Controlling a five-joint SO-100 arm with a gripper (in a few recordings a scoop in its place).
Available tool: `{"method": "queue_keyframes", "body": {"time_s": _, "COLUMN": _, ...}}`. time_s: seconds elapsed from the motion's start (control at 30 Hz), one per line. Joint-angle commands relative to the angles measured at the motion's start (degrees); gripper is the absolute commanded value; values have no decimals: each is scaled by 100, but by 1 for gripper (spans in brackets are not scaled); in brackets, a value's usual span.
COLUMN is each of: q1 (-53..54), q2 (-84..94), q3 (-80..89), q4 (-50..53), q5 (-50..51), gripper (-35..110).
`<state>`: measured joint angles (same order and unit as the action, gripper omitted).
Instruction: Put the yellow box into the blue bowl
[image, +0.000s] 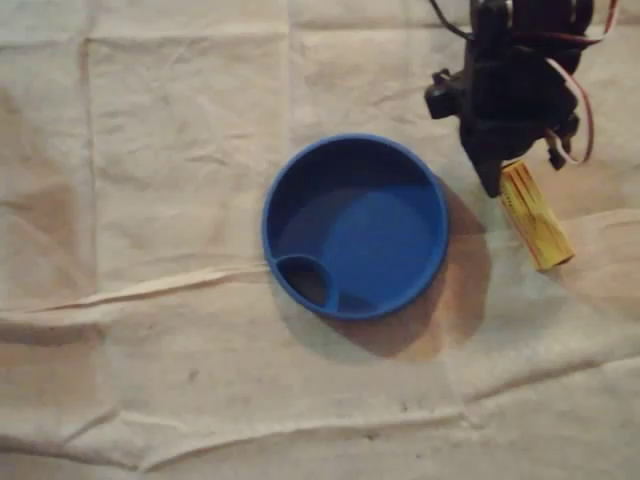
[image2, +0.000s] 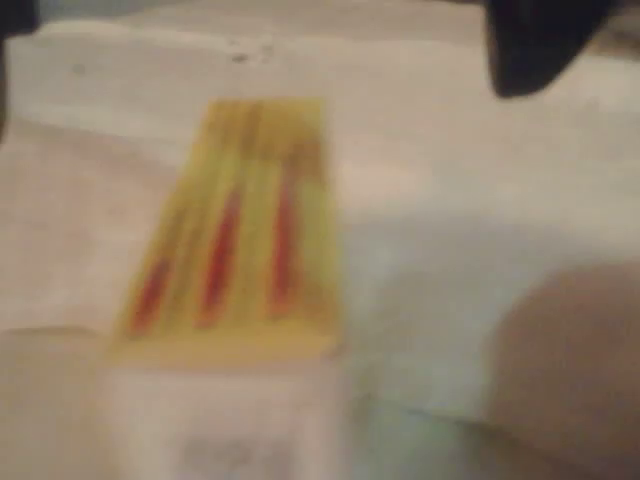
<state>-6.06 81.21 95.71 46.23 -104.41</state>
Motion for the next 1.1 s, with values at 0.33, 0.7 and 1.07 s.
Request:
{"method": "queue_keyframes", "body": {"time_s": 0.33, "q1": 53, "q2": 18, "q3": -352, "q4": -193, "q5": -79, "gripper": 27}}
{"method": "queue_keyframes", "body": {"time_s": 0.7, "q1": 9, "q2": -220, "q3": -439, "q4": -202, "q5": -70, "gripper": 27}}
{"method": "queue_keyframes", "body": {"time_s": 1.07, "q1": -9, "q2": -272, "q3": -439, "q4": -211, "q5": -79, "gripper": 27}}
